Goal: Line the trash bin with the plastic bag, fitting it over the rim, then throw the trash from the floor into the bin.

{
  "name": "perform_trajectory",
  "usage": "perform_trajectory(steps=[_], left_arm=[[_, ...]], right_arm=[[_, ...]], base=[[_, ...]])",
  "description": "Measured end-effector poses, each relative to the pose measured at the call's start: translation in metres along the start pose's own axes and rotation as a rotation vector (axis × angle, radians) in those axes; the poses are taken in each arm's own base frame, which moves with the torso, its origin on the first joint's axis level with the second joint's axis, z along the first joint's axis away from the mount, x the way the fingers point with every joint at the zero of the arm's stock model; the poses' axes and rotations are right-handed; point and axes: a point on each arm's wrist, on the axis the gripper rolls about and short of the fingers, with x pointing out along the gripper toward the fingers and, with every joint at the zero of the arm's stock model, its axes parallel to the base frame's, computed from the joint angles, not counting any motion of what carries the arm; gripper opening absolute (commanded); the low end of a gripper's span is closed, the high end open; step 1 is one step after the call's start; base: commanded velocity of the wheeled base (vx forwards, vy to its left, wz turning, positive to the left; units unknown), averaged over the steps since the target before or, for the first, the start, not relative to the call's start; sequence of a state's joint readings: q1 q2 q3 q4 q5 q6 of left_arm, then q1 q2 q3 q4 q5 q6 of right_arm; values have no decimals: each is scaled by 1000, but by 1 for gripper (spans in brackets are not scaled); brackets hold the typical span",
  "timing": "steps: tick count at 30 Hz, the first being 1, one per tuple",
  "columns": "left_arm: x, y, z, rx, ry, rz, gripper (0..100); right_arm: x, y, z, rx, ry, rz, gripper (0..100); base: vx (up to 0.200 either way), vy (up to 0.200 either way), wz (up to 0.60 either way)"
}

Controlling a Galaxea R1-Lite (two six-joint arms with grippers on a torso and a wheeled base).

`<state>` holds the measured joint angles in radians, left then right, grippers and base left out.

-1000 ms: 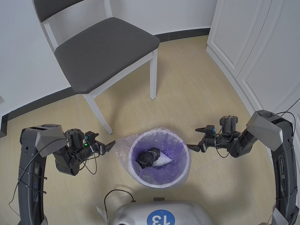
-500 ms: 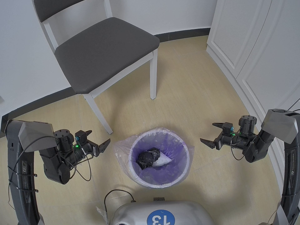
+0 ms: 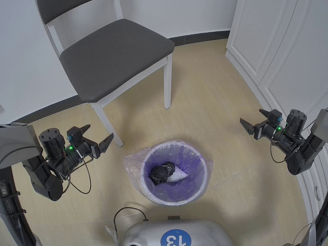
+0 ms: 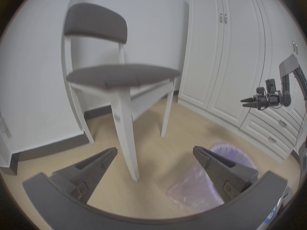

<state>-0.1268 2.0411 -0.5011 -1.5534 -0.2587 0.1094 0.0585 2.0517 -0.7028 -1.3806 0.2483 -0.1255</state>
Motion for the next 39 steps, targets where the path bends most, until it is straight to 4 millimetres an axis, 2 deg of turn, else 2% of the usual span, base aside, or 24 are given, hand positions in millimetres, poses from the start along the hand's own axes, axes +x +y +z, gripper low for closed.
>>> perform_trajectory(steps=[6,11,19,25,30,35,39], left_arm=[[-24,-5,48,-12,-73,30,100],[-52,-8,79,-34,-37,69,100],[-103,-11,127,-54,38,155,100],[-154,-14,169,-54,-41,220,100],[-208,-24,187,-76,-104,260,100],[-259,-39,192,-89,-137,282,100],[-296,-52,193,-97,-203,298,100]], right_arm=[[-10,-1,45,40,-78,-45,100],[-23,-2,84,72,-91,-80,100],[-58,-3,147,88,-123,-133,100],[-109,0,193,81,-197,-179,100],[-170,10,221,68,-284,-205,100],[-232,25,231,54,-359,-221,100],[-282,38,229,44,-418,-233,100]], base=[[0,0,0],[0,0,0],[0,0,0],[0,0,0],[0,0,0],[0,0,0],[0,0,0]])
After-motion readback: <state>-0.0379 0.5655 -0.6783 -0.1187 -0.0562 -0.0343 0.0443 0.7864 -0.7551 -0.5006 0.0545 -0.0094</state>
